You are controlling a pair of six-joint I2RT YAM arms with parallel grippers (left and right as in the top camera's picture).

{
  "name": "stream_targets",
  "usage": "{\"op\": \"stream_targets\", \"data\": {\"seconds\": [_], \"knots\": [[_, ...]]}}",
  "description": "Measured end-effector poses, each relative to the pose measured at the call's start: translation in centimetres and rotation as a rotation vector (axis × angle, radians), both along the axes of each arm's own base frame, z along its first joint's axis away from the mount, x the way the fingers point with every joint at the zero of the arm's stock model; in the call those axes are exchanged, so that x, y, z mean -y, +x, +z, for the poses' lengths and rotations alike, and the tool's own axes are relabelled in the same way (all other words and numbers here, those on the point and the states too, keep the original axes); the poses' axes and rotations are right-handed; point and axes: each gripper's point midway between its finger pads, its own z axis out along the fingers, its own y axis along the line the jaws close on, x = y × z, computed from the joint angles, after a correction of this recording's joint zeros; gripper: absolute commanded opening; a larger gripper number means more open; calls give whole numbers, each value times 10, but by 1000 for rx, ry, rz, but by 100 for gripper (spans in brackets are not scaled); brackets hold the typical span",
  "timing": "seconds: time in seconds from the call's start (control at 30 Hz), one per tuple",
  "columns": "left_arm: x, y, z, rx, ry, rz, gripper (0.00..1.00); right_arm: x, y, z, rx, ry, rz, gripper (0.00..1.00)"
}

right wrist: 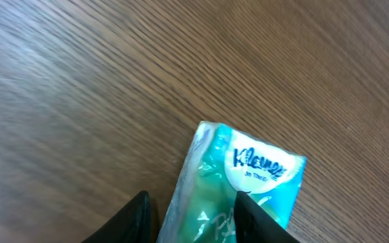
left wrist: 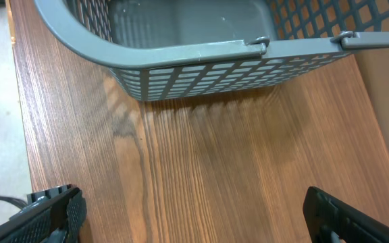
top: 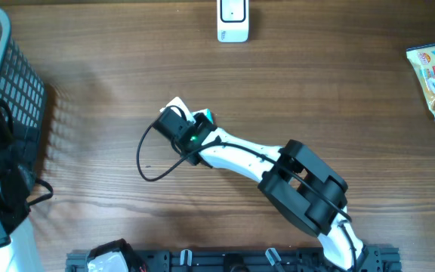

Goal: Scan the item barcode

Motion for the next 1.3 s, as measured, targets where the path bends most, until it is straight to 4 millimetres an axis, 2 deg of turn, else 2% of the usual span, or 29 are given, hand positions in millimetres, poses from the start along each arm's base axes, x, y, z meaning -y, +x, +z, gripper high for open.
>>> {"op": "stream_targets", "data": {"seconds": [0.13,0.2,0.47,0.6,0.67,0.8,0.83,0.87,0.97,1.13,1.3], "knots": [[0,0,0,0,0,0,100,2,2,1,9,-4,-8,23],[0,0,0,0,0,0,100,3,4,1,15,-7,-16,4],[0,0,0,0,0,0,100,13,-3,7,-40,-46,-60,4],[0,0,0,0,0,1,100,1,-9,22,-129,31,-68,4],[0,0,0,0,0,0,100,-9,-11,36,-184,121,-59,4],[0,0,0,0,0,1,100,-23,-12,77,-343,378,-24,4],[0,0,0,0,0,0,100,-32,-22,82,-415,441,8,4],[0,0,0,0,0,0,100,-20,-7,96,-437,513,-14,4],[0,0,0,0,0,0,100,-11,-3,109,-607,708,6,4],[0,0,0,0,0,0,100,6,-21,102,-890,989,53,4],[0,0,0,0,0,0,100,8,-53,65,-1095,1117,15,4]]}}
